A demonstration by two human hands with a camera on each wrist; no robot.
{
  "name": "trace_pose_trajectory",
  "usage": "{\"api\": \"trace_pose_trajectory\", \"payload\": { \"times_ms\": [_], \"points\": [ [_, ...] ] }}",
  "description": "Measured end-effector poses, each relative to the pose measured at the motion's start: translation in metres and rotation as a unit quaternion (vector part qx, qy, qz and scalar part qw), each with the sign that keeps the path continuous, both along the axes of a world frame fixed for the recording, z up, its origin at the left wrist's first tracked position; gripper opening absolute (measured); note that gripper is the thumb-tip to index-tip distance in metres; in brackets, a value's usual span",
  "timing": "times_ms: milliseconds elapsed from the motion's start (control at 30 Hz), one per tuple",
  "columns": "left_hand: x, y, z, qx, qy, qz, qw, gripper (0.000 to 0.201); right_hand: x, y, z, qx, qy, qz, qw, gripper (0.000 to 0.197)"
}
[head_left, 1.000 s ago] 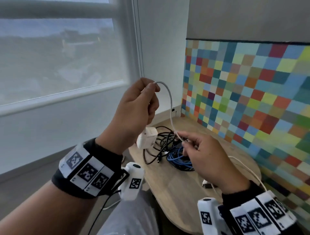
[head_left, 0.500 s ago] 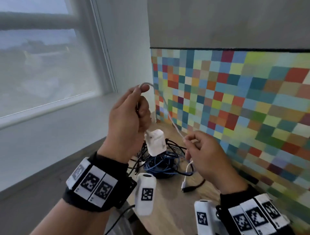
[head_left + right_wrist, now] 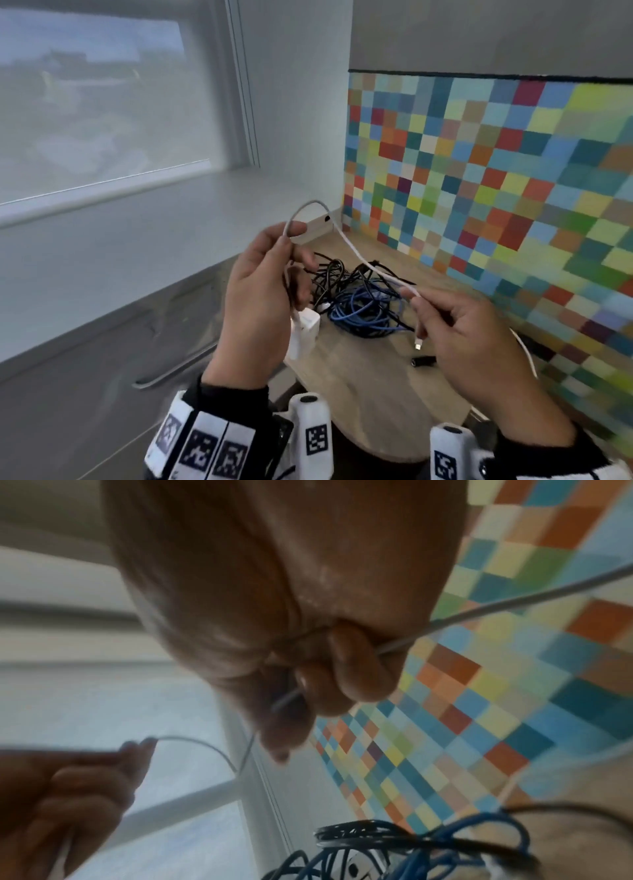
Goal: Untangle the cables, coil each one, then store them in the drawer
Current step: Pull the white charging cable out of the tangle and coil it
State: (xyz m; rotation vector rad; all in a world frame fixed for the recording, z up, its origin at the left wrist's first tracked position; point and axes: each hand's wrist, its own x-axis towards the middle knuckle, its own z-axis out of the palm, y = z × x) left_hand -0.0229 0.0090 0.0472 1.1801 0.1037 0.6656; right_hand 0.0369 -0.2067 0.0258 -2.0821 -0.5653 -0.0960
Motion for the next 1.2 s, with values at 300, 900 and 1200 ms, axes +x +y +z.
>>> {"api": "trace_pose_trajectory", "payload": {
  "times_ms": [300, 900, 1200],
  "points": [
    [-0.021, -0.027, -0.024, 0.335, 0.070, -0.054, 0.938, 0.031, -0.041, 0.026, 0.001, -0.219, -0.101, 0.146, 0.959, 0.031],
    [-0.035, -0.016, -0.025, 0.125, 0.117, -0.248, 0.954, 0.033, -0.026, -0.020, 0.015, 0.087, -0.192, 0.025, 0.977, 0.010],
    [-0.041, -0.015, -0.014, -0.102, -0.027, -0.226, 0.968, 0.023, -0.007, -0.023, -0.019, 0.062, -0.105, -0.051, 0.991, 0.019]
  ]
}}
